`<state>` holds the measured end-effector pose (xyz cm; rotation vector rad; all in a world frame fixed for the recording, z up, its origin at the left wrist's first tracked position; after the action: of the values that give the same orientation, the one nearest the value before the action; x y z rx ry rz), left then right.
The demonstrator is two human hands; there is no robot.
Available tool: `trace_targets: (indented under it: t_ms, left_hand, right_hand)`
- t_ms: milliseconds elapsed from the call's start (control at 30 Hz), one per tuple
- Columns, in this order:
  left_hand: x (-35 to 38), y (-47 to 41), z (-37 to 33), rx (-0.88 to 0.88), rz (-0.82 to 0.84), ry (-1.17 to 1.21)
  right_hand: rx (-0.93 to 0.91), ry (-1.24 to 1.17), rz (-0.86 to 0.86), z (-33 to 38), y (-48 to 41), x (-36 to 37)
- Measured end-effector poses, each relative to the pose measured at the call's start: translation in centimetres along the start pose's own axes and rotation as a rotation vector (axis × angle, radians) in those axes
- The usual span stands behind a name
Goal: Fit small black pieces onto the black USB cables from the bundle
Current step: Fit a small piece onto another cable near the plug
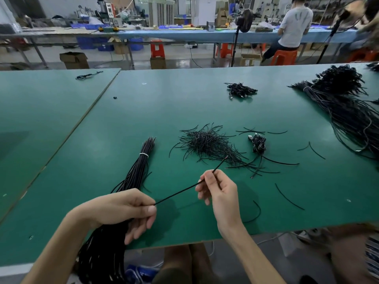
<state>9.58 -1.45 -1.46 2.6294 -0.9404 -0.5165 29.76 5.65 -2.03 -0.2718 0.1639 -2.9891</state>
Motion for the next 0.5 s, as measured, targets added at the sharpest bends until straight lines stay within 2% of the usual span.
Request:
trace_targets:
  t_ms: [233, 400, 500]
  left_hand:
    - [-0.5, -2.6, -0.4, 0.054, -0.197, -0.027]
    - [0.9, -4.2, 0.0, 0.006, -0.202, -0.173]
    - [0.6, -3.8, 0.2, -0.014, -0.249, -0.181]
  right_hand:
    - [-0.049, 0.148, 0.311, 0.3, 0.2, 3.0]
    - [-0.025, 0.103, 0.304, 0.3, 0.2, 2.6]
    - [-0.033, 0.127, 0.256, 0.1, 0.1, 2.3]
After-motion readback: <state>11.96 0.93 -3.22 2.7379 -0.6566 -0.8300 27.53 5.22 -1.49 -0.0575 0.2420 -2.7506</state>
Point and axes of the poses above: each hand's wrist, its own y-axis away from the middle knuckle, its own x-axis out of the palm, z = x × y, the point moved 8 cm from there along -y, towards the middle knuckle, and after that the axes turned 1 degree about y, right-handed, at the moved point
